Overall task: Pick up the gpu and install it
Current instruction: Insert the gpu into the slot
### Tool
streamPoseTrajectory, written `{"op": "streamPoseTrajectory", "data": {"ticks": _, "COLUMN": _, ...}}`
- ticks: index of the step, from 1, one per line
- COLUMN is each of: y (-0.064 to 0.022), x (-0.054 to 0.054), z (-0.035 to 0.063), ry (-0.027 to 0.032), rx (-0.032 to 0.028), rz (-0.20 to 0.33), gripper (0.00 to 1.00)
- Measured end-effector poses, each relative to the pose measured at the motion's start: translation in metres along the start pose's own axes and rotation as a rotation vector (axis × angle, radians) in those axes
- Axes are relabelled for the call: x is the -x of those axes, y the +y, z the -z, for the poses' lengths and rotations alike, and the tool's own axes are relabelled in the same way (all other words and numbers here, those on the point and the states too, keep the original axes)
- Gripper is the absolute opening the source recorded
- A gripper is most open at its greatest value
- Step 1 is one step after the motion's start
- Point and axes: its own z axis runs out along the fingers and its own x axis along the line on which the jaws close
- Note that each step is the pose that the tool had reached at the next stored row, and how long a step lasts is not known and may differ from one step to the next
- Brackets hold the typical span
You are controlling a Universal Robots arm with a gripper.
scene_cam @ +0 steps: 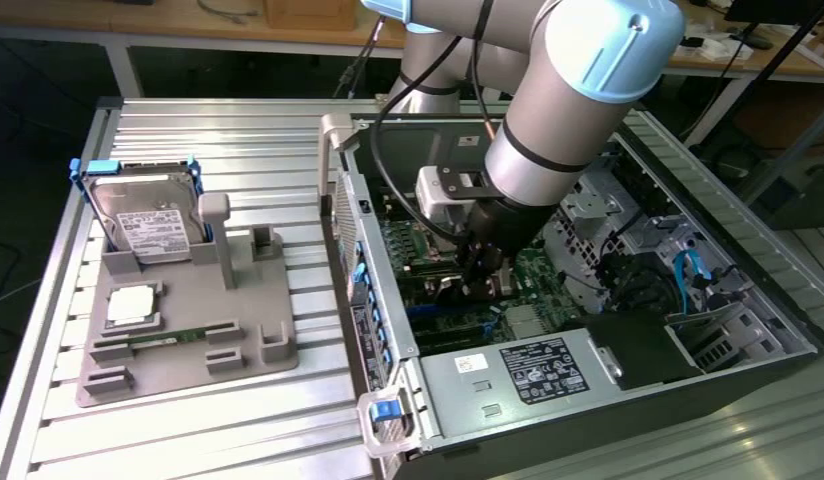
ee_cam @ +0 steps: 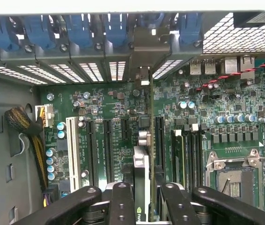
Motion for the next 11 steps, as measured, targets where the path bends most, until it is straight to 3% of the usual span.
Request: {"op": "streamPoseTrajectory", "data": {"ticks": 11, "y": 0.0, "x": 0.0, "z": 0.0, "ry": -0.0015, "rx": -0.0023, "rz": -0.033, "gripper": 0.27}}
